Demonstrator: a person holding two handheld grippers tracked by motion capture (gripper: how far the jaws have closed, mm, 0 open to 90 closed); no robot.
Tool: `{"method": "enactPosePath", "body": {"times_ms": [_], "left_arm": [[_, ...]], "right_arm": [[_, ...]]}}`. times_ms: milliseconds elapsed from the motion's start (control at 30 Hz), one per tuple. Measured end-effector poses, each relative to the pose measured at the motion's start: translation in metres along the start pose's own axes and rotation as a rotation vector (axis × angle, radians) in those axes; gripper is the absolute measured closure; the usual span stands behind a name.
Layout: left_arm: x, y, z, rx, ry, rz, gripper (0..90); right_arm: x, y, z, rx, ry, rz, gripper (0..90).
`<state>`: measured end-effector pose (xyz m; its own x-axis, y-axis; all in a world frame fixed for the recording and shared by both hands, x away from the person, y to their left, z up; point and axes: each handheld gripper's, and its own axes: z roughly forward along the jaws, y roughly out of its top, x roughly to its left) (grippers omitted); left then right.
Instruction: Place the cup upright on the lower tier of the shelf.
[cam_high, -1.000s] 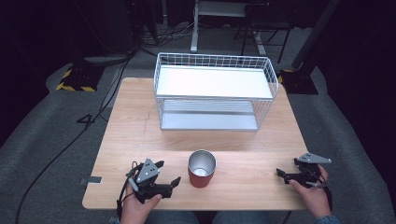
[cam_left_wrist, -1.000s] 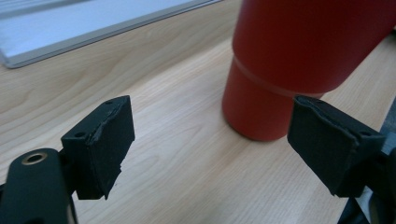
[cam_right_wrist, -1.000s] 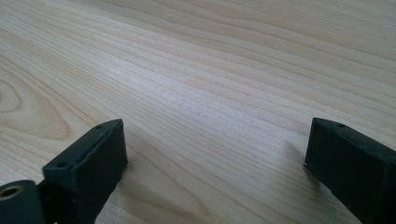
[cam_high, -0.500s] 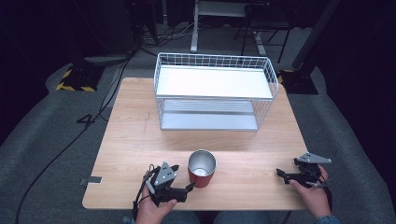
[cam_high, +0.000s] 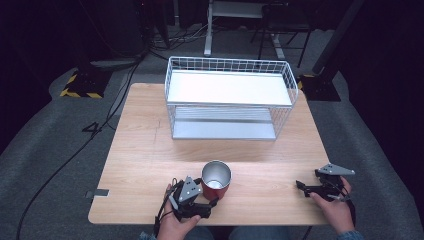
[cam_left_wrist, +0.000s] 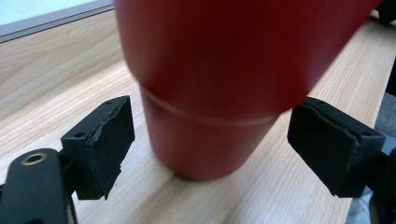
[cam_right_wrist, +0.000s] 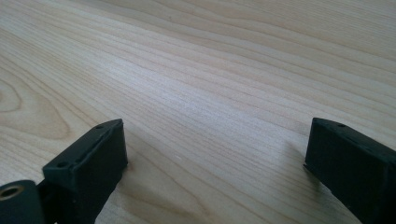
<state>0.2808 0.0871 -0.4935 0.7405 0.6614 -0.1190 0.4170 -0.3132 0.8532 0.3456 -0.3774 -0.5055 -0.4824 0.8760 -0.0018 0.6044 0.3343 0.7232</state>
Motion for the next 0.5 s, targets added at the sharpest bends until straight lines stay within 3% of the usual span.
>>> {"method": "enactPosePath", "body": {"times_ms": [167,500], "left_arm": [[-0.003,0.001,0.011,0.016,0.020,0.025,15.4],[-0.004,0.005,0.019,0.012,0.043,-0.001,14.7]], "right_arm": [[0.000,0.000,0.000,0.000,0.000,0.000,5.5],[0.000,0.000,0.000,0.002,0.002,0.002,5.4]]}}
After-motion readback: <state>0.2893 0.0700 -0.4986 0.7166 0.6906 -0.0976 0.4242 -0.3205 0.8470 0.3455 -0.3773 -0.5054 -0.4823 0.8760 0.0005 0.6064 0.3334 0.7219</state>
